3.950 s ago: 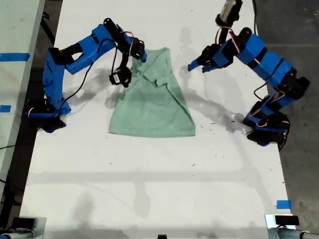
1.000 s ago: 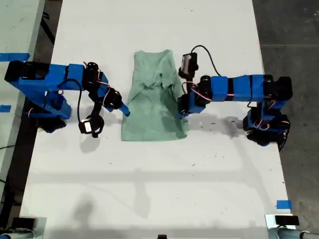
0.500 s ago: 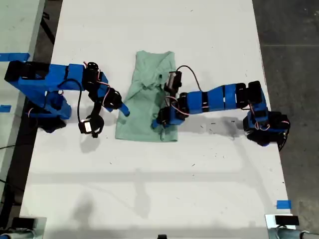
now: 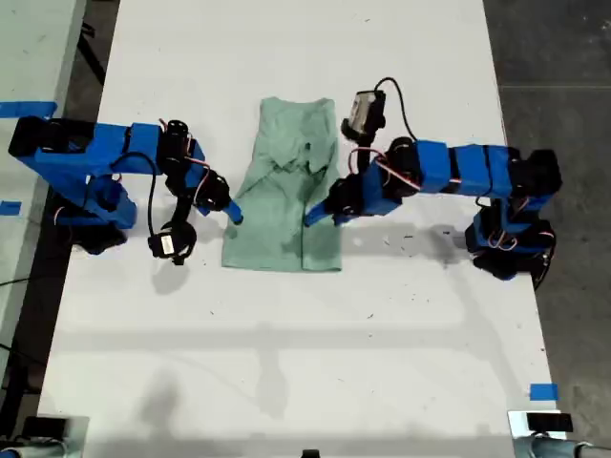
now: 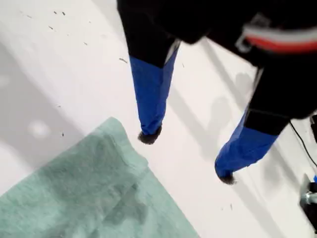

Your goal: Fold tshirt

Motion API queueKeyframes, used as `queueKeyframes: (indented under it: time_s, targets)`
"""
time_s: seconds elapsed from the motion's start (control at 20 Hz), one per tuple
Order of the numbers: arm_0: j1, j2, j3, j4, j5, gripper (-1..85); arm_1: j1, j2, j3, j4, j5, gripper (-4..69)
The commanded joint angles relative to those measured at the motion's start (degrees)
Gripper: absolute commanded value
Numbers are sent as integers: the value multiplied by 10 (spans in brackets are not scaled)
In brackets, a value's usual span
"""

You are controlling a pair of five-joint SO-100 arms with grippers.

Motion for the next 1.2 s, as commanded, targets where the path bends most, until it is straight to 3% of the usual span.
queueKeyframes:
  time_s: [0.0,0.2,0.45,0.55,0.7,0.85,1.0,1.15]
  targets:
    - [13,0,-36,4,-10,226,14,142,93,-6,-4,208]
    - [6,-54,-20,-33,-11,232,20,204,197,-40,4,195]
    - [-21,-138,131,-250,-14,223,12,205,204,-47,1,169]
    - [-26,-181,157,-298,-33,188,9,210,208,-47,2,165]
    - [-30,-163,163,-304,-36,1,8,221,231,-61,4,153]
    - [-20,-150,141,-258,-85,1,8,229,250,-72,8,142]
    - [-26,-141,101,-201,-84,1,7,238,269,-90,10,137]
    - [-50,-40,58,-79,-98,1,4,242,273,-91,12,135]
